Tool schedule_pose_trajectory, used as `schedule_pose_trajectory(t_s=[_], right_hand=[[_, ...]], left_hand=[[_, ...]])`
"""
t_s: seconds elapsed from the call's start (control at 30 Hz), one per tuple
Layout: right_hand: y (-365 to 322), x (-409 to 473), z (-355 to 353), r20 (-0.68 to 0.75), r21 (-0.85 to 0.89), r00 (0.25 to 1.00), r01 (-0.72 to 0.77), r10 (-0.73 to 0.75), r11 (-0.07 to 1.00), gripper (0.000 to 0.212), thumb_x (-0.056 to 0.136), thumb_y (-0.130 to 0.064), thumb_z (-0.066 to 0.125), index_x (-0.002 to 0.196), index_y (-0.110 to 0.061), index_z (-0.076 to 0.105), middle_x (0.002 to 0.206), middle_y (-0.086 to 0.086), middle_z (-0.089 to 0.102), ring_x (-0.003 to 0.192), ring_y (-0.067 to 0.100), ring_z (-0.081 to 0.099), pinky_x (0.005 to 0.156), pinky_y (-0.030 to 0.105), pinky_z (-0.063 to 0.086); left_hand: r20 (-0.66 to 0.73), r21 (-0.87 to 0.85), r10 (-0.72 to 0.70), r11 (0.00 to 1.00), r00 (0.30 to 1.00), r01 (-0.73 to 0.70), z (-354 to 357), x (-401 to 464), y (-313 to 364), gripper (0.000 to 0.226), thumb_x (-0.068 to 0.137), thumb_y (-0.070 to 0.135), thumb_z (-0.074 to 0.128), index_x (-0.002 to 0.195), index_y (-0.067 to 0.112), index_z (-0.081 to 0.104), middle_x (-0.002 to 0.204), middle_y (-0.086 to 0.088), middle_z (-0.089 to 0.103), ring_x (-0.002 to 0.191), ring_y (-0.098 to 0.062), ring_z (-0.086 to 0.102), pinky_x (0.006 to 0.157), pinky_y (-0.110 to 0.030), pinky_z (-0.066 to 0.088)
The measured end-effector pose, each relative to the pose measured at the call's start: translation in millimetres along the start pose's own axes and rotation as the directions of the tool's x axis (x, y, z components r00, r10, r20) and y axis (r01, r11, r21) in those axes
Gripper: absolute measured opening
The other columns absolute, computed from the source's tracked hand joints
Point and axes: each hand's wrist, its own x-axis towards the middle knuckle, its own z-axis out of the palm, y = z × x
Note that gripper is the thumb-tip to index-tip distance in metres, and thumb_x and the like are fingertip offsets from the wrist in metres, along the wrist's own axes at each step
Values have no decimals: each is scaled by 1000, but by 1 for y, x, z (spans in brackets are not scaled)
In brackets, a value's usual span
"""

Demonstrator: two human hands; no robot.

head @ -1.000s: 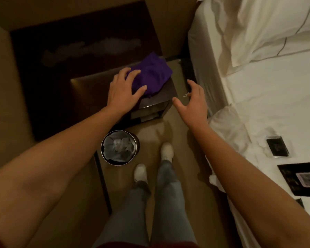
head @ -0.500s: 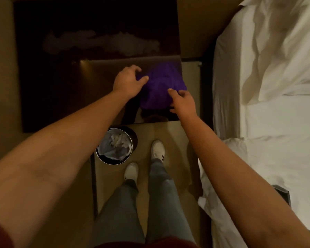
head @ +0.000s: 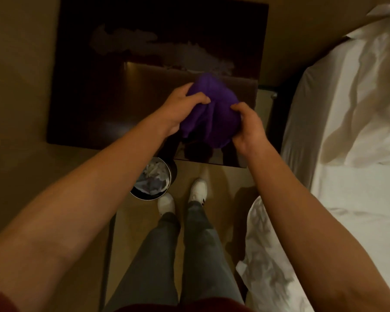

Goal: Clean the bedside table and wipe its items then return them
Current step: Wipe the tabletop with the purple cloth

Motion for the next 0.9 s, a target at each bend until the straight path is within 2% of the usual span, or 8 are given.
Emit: schedule_pose_trajectory(t_s=[0.07, 0.2, 0.33, 0.4, 0.53, 0.73, 0.8, 0.9], right_hand=[[3, -11, 4, 126, 83, 992, -26, 15, 996, 48, 93, -20, 68, 138, -6, 60, 131, 17, 69, 122, 36, 66, 107, 54, 51], [17, -34, 17, 307, -10, 951, -35, 36, 999, 48, 99, -39, 63, 139, -12, 60, 131, 12, 70, 121, 29, 68, 106, 50, 53], [24, -45, 30, 183, 43, 978, 95, -102, 995, 37, 96, -24, 70, 130, -9, 64, 125, 13, 74, 117, 29, 71, 108, 52, 51], [22, -51, 34, 149, 46, 973, 169, -174, 985, 27, 94, -19, 71, 121, -15, 68, 120, 9, 76, 113, 26, 72, 104, 49, 54], [20, -69, 50, 201, 78, 949, 230, -241, 970, 32, 92, -20, 73, 123, -18, 68, 125, 9, 74, 113, 26, 72, 90, 40, 61], [16, -88, 66, 219, 122, 935, 259, -281, 958, 37, 92, -19, 73, 128, -16, 65, 128, 12, 72, 118, 29, 70, 102, 47, 56], [16, -93, 68, 263, 137, 925, 244, -273, 960, 35, 93, -19, 72, 128, -15, 65, 129, 13, 71, 119, 31, 69, 103, 49, 55], [17, -99, 66, 330, 154, 911, 205, -246, 966, 43, 96, -19, 69, 137, -9, 59, 134, 17, 67, 123, 33, 66, 102, 48, 56]], left_hand=[[8, -46, 56, 997, 998, -55, -3, -12, 5, 49, 80, 7, 74, 126, 20, 64, 117, -4, 73, 107, -22, 72, 85, -34, 60], [72, -167, 108, 981, 992, -95, -17, -36, 10, 55, 87, 0, 72, 138, 15, 57, 129, -10, 69, 115, -24, 70, 93, -37, 59], [58, -256, 112, 962, 992, -94, -34, -55, 9, 29, 98, 18, 67, 126, 11, 65, 118, -9, 75, 109, -22, 72, 92, -35, 58], [-1, -201, 81, 976, 997, -80, -46, -62, 7, 26, 100, 26, 65, 121, 11, 68, 116, -9, 76, 109, -22, 73, 95, -37, 58], [-128, 24, 80, 997, 989, -77, -62, -74, 7, 18, 96, 31, 69, 107, 17, 69, 109, -3, 73, 104, -19, 70, 98, -39, 55], [-239, 369, 173, 926, 956, -76, -65, -89, 24, 40, 100, 48, 58, 107, 11, 72, 107, -11, 73, 105, -29, 68, 96, -47, 55], [-169, 282, 79, 959, 982, -28, -61, -93, 30, 50, 98, 61, 50, 100, 16, 71, 102, -6, 72, 106, -32, 69, 93, -48, 57], [127, -90, -13, 996, 992, 25, -50, -94, 32, 60, 93, 68, 52, 126, 20, 65, 118, 0, 74, 114, -23, 68, 89, -37, 57]])
